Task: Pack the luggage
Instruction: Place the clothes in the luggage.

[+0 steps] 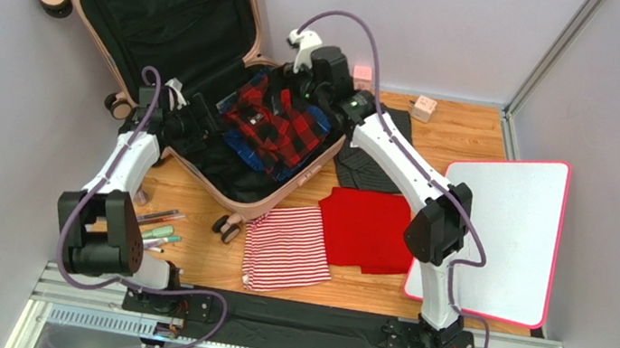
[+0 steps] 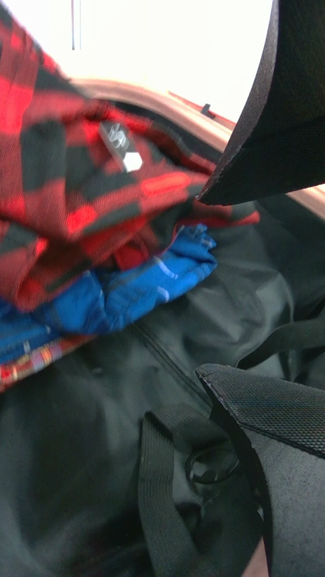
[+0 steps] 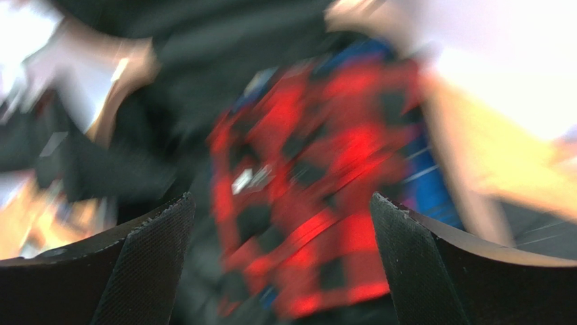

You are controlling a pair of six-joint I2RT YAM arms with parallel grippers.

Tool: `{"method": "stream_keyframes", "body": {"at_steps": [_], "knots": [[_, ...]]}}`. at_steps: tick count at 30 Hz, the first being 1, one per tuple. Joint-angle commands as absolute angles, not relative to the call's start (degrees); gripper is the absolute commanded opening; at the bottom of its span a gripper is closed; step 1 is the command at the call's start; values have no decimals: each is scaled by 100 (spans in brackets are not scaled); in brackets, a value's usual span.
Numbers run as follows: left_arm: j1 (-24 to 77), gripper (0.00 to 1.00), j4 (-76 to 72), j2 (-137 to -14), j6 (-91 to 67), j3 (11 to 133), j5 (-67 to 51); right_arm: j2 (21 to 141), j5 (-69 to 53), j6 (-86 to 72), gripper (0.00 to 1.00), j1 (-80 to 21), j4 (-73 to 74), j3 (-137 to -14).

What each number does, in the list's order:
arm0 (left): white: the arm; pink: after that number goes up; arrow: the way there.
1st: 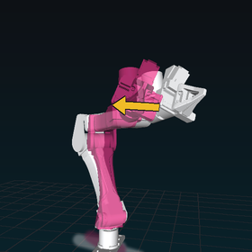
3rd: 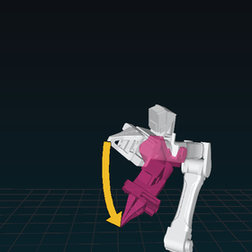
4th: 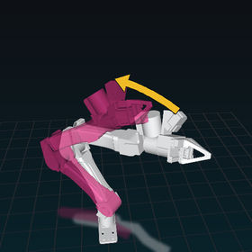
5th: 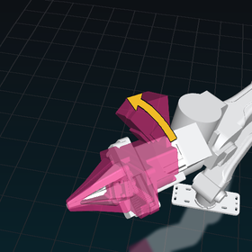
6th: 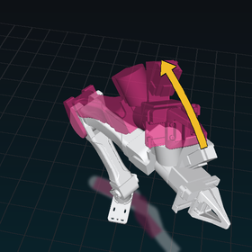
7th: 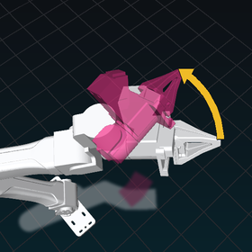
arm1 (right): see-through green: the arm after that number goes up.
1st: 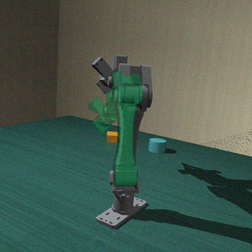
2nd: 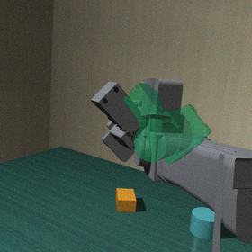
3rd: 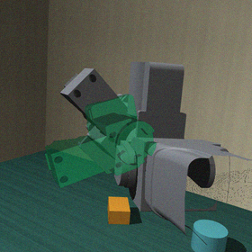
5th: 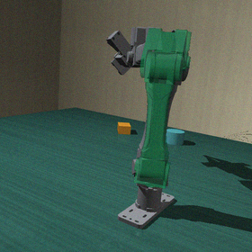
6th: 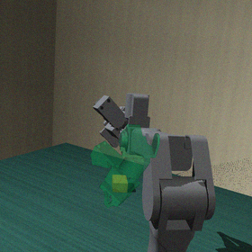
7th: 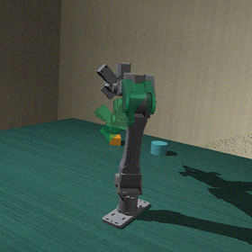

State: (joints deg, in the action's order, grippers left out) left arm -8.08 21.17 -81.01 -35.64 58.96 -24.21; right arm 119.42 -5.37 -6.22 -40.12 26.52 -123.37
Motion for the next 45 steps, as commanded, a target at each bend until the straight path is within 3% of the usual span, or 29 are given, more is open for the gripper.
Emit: {"method": "stream_keyframes", "body": {"at_steps": [1,8,19,22,25,29,32,35,38,45], "knots": [[-844,92,1908,-8287,-3436,6064,-2724,11733,-1072,-887,100,-4508,2874,-11656],[-853,89,1538,-8841,-3700,6328,-3032,12067,-774,-1081,100,-4711,3006,-11224],[-853,89,1397,-9167,-3797,6521,-3094,13315,359,-1037,94,-4720,3217,-12286],[-853,89,1450,-9184,-3727,6556,-3067,13491,729,-1020,79,-4693,3269,-12497],[-853,88,1538,-9211,-3613,6627,-3024,13527,712,-1072,38,-4580,3515,-12735],[-853,88,1626,-9264,-3533,6794,-2936,13132,590,-1072,19,-4465,3726,-12560],[-853,88,1565,-9307,-3577,6873,-2944,12780,248,-1159,23,-4325,3919,-12340],[-853,88,1442,-9369,-3638,6934,-3015,12700,-138,-1265,36,-4202,4209,-12296],[-835,87,1267,-9483,-3718,7031,-3085,12587,-185,-1344,41,-4149,4324,-12130],[-773,87,818,-10001,-4042,7461,-3102,12524,-430,-1643,41,-3973,4289,-11971]]}}
